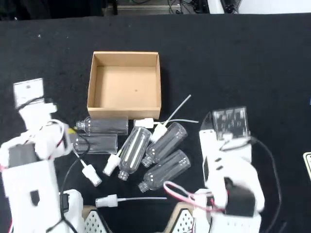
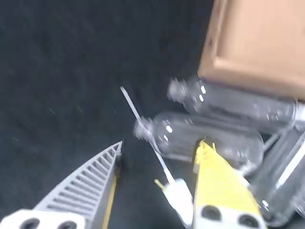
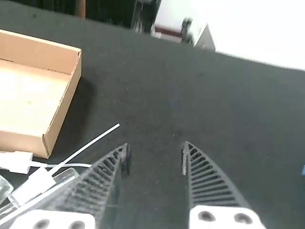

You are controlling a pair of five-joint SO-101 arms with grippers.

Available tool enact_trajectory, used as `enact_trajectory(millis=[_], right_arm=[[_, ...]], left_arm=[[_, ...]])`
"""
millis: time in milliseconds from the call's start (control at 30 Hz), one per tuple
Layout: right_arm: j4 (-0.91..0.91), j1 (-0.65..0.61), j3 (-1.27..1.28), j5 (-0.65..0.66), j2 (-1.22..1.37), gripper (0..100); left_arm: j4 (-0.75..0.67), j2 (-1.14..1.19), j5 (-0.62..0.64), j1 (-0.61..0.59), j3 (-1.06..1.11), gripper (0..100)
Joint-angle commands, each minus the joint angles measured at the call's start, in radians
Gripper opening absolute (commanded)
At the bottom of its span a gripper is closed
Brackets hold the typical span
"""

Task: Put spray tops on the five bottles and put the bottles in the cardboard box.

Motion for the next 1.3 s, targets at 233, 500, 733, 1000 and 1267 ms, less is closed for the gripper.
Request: enact_trajectory(millis=[233, 500, 733, 1000, 1267], right_arm=[[-0.295, -0.008, 0.17, -0.041, 0.209, 15.9], [-0.361, -0.008, 0.303, -0.04, 0.147, 15.9], [-0.354, -0.008, 0.348, -0.04, 0.056, 15.9], [-0.353, -0.008, 0.384, -0.04, -0.015, 15.9], [-0.353, -0.008, 0.384, -0.04, -0.018, 15.9]], left_arm=[[0.006, 0.245, 0.267, 0.205, -0.056, 23], [0.003, 0.261, 0.387, 0.239, -0.018, 36], [-0.109, 0.259, 0.385, 0.2, 0.148, 36], [-0.178, 0.259, 0.262, 0.073, 0.194, 36], [-0.187, 0.259, 0.1, -0.134, 0.182, 36]])
